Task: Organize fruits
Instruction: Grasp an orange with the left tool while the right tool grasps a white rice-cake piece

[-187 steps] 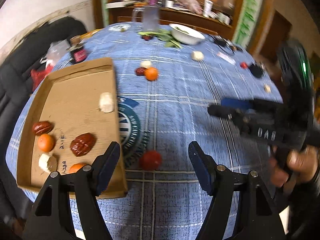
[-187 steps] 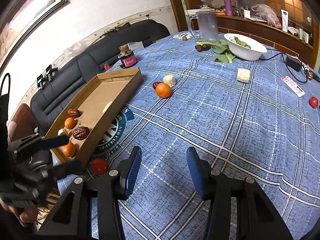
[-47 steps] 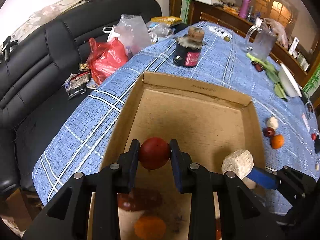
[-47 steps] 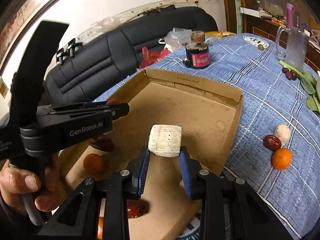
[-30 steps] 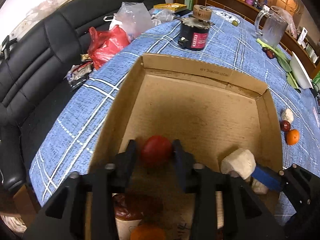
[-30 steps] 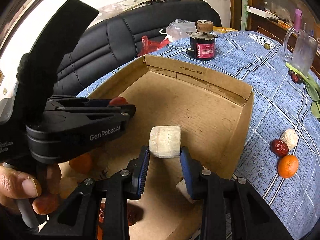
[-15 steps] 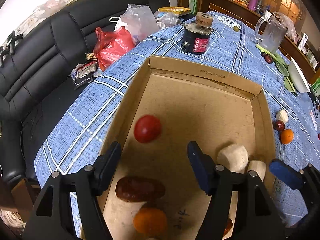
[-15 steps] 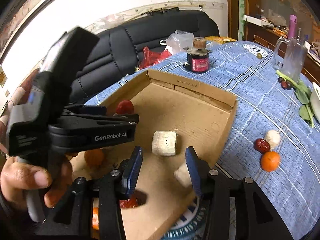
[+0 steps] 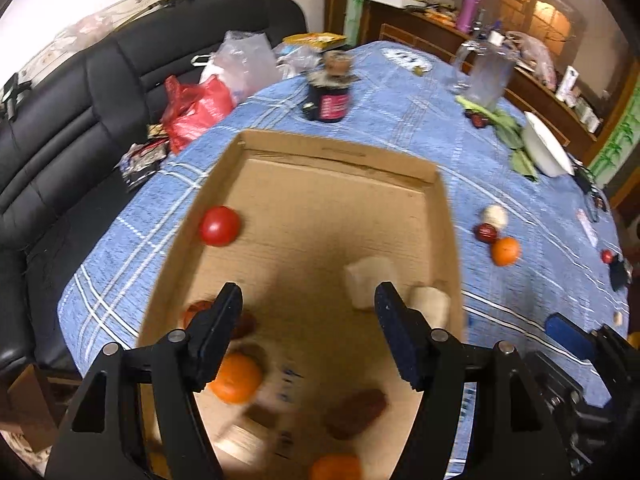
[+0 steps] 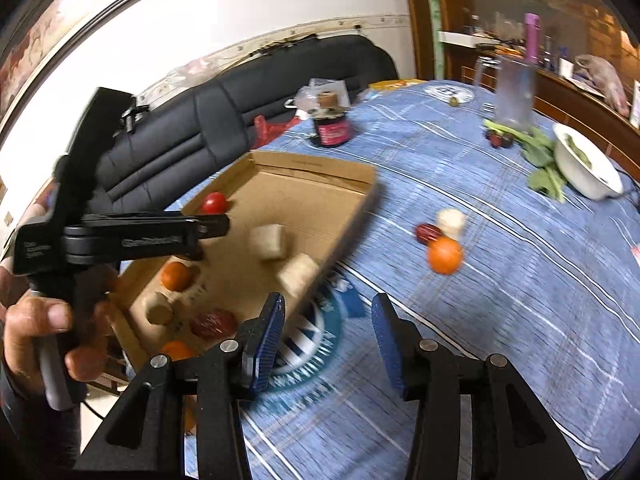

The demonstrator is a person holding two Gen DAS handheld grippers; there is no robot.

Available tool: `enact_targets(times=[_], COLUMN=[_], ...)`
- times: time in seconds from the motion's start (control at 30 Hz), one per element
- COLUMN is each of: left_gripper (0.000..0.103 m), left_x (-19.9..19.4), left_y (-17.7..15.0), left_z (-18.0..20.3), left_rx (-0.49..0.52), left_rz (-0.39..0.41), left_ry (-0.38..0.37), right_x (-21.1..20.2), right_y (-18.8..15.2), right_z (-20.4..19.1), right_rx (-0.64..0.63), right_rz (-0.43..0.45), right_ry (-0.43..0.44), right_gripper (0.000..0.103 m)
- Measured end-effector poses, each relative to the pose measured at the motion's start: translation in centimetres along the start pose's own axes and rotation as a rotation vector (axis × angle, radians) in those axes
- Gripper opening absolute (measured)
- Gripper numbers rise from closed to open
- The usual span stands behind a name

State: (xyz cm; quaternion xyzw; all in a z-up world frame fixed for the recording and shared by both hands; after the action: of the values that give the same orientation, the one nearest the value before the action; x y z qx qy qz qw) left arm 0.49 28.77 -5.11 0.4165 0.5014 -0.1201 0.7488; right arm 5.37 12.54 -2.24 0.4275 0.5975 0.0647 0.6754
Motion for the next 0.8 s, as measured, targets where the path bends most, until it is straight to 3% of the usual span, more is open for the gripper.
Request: enact_targets(times=[0.4, 0.8], left_gripper=[0.068, 0.068], left_x=[-1.9, -1.2], left_y=[-2.4, -4.0], left_z=[6.5, 10.8], left_rx=[0.074, 0.14], left_rz=[-0.013, -0.045], left_ry=[-0.128, -0.168], right_x=[-1.8, 1.4], right_y=[-3.2, -0.3], right_z=[5.0, 10.6], right_rx=[0.086, 0.152], right_rz=[-0.007, 0.012], right_ry=[-0.054, -0.075], right_gripper=[0.047, 0.046])
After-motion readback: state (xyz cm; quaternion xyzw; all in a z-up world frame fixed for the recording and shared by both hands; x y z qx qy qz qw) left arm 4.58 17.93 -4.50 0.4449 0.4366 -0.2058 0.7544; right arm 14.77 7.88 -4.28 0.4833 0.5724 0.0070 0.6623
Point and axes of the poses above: each gripper's, at about its wrist camera, not at the fingertips, and x roughly the way its jaws point, z to its right, y to its top, the point moved 6 cm from there along x, roughly the way its jaws point, and after that the axes turned 10 degrees about -x, right-handed, at the moved point
